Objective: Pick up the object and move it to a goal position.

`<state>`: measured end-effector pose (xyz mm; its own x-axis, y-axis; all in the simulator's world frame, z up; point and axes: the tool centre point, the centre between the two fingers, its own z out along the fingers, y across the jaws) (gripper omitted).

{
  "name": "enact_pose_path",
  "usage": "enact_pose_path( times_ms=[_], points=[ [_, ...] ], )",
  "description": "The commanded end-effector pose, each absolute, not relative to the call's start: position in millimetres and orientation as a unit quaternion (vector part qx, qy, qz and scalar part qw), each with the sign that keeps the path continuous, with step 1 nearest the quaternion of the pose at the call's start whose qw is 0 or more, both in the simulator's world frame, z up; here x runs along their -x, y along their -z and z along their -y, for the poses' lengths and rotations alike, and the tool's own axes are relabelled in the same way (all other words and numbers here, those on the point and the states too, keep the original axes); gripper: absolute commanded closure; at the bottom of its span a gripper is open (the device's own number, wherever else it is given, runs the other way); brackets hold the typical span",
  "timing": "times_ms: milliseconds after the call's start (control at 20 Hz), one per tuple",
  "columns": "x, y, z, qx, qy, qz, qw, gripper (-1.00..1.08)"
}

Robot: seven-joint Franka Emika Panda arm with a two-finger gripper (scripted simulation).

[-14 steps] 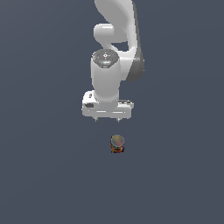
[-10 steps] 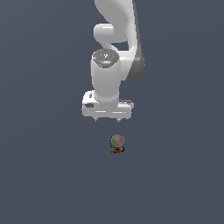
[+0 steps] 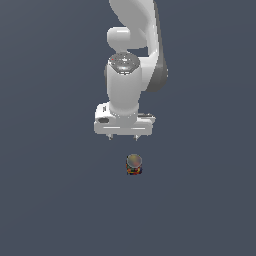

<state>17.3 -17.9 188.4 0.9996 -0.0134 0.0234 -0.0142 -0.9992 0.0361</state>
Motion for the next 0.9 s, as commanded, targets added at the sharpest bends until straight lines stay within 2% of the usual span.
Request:
enact_pose_path(
  times_ms=[0, 850],
  points=[
    [-18, -187, 17, -1.0, -0.011, 0.006, 0.018, -0.92],
    [-58, -125, -19, -0.999, -0.002, -0.031, 0.005, -0.92]
  ],
)
